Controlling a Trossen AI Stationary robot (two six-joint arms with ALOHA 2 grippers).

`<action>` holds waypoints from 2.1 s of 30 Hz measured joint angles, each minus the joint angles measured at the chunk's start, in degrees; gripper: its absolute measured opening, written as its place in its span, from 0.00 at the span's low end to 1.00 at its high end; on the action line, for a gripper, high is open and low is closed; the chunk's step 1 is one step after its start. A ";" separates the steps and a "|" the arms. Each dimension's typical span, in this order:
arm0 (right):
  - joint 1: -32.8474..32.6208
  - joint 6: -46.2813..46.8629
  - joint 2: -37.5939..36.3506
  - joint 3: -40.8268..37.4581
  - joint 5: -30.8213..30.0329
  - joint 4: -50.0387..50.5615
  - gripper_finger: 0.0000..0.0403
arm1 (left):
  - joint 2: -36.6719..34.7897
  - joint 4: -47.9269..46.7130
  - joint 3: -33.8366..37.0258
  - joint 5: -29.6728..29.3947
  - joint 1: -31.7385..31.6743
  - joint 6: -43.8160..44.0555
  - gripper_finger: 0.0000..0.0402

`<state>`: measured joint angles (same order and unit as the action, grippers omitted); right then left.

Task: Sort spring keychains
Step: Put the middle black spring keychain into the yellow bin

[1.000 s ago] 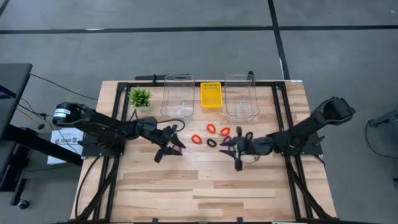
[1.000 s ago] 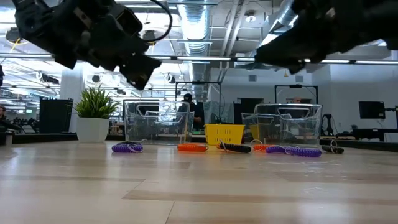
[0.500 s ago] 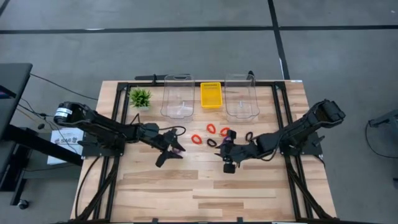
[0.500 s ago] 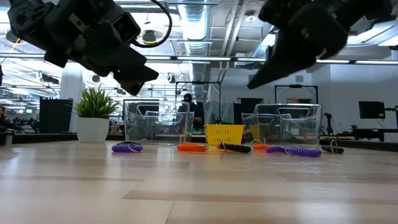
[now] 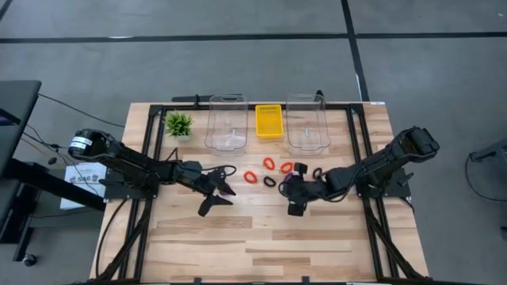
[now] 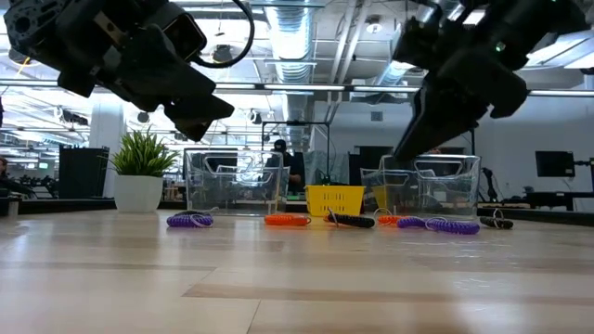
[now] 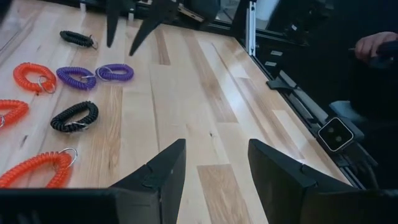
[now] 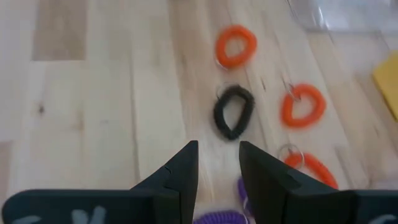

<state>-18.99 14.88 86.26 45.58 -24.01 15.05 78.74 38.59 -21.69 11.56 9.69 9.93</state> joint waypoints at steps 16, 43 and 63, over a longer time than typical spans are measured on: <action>5.42 -1.60 2.79 -0.06 3.76 -10.73 0.27 | -0.03 -0.03 0.00 0.01 0.00 1.53 0.43; 10.94 -6.32 9.95 1.12 12.44 -17.68 0.27 | -0.04 -5.18 0.00 -0.11 2.57 6.56 0.43; 10.74 -5.57 13.53 1.40 12.38 -15.83 0.27 | -0.04 -5.27 0.01 -10.07 0.39 -6.71 0.43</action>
<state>-8.25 9.30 99.79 46.98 -11.63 -0.78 78.70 33.32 -21.68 1.50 10.09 3.22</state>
